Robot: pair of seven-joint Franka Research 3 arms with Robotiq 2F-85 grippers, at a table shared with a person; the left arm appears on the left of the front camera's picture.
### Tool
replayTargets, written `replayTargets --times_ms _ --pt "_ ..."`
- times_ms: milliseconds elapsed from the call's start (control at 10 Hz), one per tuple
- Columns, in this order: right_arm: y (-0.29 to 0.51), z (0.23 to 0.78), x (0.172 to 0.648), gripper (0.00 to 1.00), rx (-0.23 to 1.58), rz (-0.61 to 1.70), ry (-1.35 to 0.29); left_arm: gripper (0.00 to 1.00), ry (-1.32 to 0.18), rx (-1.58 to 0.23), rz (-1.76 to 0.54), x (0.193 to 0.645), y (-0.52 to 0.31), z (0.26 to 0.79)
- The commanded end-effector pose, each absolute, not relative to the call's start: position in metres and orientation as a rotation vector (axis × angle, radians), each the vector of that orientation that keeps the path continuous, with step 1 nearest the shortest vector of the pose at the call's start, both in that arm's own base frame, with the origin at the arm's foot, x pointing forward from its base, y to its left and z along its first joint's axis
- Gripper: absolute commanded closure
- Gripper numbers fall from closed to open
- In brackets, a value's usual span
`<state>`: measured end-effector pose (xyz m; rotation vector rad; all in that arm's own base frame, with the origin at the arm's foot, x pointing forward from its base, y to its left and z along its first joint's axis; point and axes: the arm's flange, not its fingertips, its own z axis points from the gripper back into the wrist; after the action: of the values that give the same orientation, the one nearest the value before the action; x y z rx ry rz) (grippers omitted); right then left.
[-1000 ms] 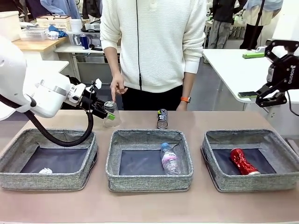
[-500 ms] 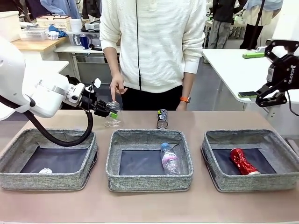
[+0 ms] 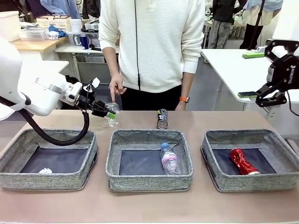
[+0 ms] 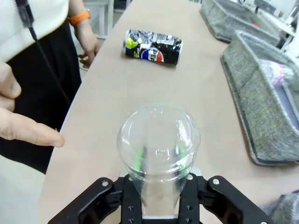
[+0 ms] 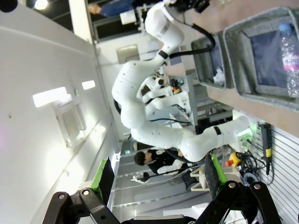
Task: Sort the waste into the appropriate baskets.
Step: Pick up the waste item pointed out by the person.
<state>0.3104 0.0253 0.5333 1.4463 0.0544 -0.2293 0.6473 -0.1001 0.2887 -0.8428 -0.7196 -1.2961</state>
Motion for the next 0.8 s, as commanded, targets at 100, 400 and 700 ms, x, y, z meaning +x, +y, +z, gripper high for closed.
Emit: replayTargets --times_ms 100,400,700 --pt "0.025 0.537 0.311 0.00 1.469 -0.224 0.048 0.70 -0.595 -0.839 -1.243 0.603 -0.061 0.348" --pt "0.025 0.537 0.311 0.00 1.469 -0.224 0.048 0.70 -0.594 -0.601 -0.930 0.524 -0.025 0.445" --pt "0.025 0.537 0.311 0.00 1.469 -0.224 0.048 0.70 -0.361 -0.688 -0.843 0.477 -0.020 0.487"
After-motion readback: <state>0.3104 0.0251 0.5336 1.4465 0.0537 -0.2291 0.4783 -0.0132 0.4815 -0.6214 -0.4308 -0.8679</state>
